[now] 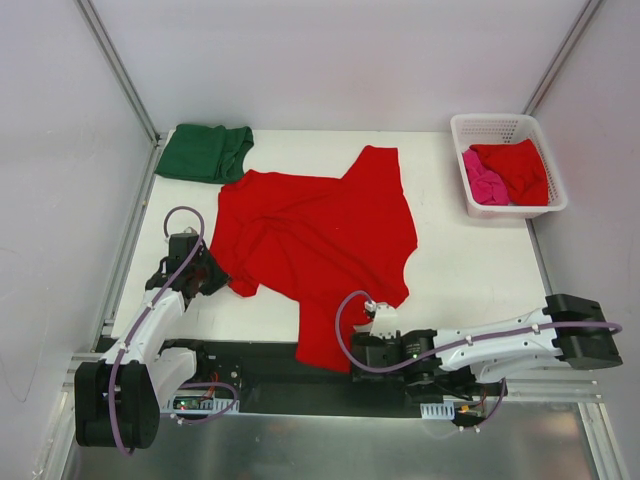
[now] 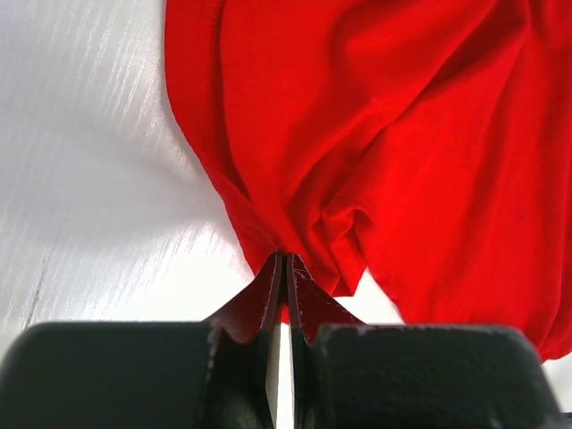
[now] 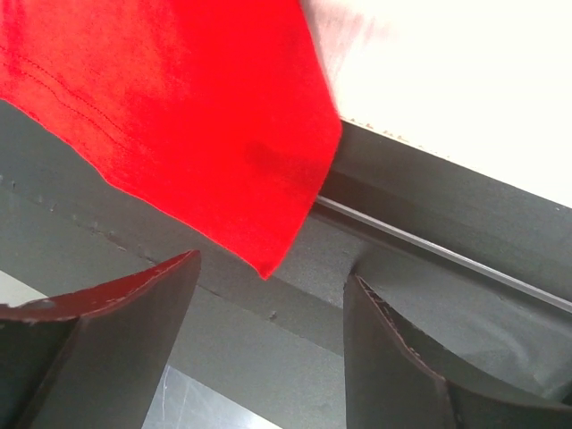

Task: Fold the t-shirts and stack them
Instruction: Flatten the tshirt out

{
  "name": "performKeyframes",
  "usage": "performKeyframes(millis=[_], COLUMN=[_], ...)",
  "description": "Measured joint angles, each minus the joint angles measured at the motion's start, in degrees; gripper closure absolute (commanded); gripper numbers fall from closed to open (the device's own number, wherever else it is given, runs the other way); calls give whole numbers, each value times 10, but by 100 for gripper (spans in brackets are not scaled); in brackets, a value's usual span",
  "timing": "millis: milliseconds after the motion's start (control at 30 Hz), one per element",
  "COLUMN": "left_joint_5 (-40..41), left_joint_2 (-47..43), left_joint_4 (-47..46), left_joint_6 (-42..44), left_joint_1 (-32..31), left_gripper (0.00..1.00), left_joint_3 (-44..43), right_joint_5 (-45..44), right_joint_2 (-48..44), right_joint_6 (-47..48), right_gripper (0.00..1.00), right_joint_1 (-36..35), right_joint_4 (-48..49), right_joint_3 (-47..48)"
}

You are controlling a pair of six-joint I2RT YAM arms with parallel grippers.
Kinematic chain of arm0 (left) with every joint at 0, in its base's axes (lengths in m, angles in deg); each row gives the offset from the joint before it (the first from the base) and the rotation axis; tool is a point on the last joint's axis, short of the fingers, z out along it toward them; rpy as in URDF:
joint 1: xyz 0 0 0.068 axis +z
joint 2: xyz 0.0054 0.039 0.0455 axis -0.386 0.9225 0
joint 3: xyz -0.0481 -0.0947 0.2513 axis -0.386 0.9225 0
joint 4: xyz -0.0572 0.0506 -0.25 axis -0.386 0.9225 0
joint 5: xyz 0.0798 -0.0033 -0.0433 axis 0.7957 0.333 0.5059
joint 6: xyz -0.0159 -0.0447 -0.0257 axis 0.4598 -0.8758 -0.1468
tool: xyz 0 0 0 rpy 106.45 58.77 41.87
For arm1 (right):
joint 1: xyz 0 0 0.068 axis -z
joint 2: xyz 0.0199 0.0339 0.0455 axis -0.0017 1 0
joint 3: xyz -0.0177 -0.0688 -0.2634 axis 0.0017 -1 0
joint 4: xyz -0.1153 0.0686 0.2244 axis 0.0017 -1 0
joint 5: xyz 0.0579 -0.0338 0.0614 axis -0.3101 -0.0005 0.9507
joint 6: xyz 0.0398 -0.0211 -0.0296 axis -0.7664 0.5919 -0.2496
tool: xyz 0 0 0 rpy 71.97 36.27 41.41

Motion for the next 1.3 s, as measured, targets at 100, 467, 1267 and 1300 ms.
performKeyframes(millis=[100, 467, 1267, 1300], left_joint_5=[0, 0, 0, 0], left_joint_2=[0, 0, 2, 2], left_joint_4=[0, 0, 0, 0], left_joint_6=[0, 1, 4, 4], left_joint_1=[0, 0, 0, 0], left_gripper=[100, 100, 100, 100], left_joint_3=[0, 0, 0, 0], right_joint_5=[6, 26, 71, 71], right_joint_2=[12, 38, 79, 79], right_joint_6=[13, 50, 78, 78], right_gripper=[32, 35, 92, 95], right_joint_1=[6, 23, 42, 43], right_joint_4=[7, 41, 97, 97], right_joint_3=[7, 19, 26, 26])
